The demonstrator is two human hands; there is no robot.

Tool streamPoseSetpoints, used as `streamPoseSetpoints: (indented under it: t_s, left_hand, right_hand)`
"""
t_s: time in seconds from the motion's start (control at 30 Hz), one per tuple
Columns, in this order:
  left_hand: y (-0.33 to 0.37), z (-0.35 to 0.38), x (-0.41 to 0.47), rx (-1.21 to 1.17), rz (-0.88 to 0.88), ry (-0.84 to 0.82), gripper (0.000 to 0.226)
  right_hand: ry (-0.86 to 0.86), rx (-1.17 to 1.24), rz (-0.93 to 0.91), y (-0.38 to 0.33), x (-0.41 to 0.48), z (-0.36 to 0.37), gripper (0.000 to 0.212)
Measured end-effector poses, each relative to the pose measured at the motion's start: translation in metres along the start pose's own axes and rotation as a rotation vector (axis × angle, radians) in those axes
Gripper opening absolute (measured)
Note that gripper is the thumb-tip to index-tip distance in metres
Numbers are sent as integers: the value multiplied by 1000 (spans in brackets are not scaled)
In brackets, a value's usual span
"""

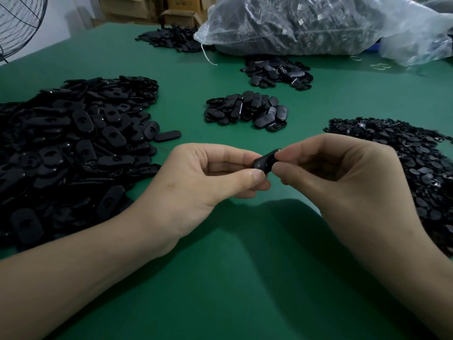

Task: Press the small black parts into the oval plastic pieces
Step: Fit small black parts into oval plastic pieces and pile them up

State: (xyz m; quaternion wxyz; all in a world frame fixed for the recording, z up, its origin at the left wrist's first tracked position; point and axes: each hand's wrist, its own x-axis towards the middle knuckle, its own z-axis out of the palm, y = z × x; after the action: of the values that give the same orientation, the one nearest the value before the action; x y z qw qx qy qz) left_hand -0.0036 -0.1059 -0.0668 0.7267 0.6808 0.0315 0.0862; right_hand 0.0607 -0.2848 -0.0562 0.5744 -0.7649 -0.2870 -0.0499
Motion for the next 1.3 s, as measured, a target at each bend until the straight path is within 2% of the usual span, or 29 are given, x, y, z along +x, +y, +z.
streamPoseSetpoints:
  t_s: [0.17,0.67,0.97,1.17,1.3]
  left_hand:
    - [-1,1,0,13,22,24,14]
    - [0,1,-1,21,-20,-11,16]
    - [1,-1,0,-131,-50,-82,23]
    - [4,-3,3,-182,-101,-106,25]
    - [3,0,3,-196,-58,-64,20]
  right_hand:
    - [6,-82,-54,2,0,0,12]
    - [20,-325,-197,1,-3,-2,7]
    - [50,-478,-336,-2,-2,-4,5]
    - [-2,-435,-304,1,-4,-2,9]
    - [-61,-331,-276,0,-4,-1,11]
